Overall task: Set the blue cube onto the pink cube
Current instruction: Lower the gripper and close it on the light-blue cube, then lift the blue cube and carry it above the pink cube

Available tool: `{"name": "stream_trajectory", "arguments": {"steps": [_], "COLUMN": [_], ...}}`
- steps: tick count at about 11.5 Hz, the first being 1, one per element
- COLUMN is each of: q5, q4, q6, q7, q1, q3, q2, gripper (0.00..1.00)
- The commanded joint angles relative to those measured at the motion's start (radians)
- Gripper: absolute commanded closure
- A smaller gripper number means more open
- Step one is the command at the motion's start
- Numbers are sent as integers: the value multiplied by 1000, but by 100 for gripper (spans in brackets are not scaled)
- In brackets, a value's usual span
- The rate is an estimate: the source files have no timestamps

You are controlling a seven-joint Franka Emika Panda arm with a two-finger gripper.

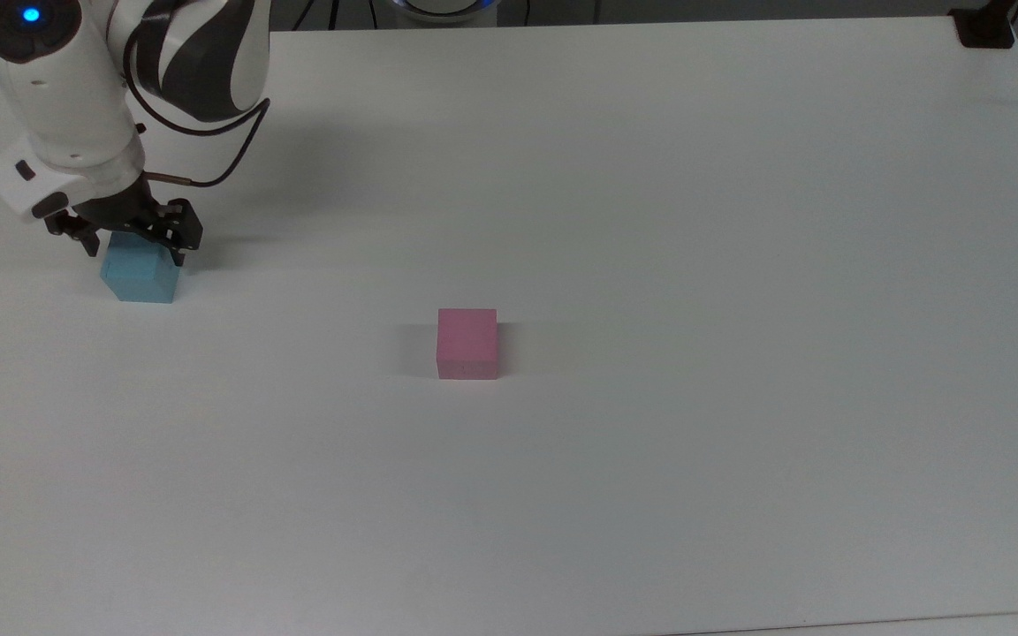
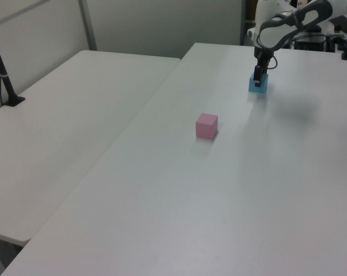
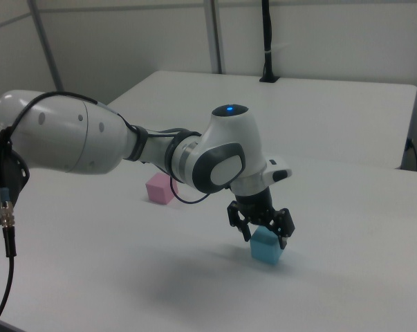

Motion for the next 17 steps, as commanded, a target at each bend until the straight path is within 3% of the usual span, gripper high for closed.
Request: {"name": "stream_trajectory", "arguments": {"steps": [1, 2, 3, 5, 7, 9, 12, 17], "q5": [5, 5, 3, 2, 2, 0, -14, -17], "q4": [-24, -18, -16, -10, 23, 63, 89, 192], "q6": [24, 11, -7, -115, -224, -254, -242, -216], "q7": [89, 125, 163, 203, 267, 388, 524, 581], "q1": [-1, -1, 2, 9, 17, 66, 184, 253], "q3": [35, 54, 77, 127, 211, 270, 275, 275], "q2": [-11, -20, -42, -109, -164, -166, -128, -42], "gripper": [33, 44, 48, 49, 48, 48, 48, 47]}}
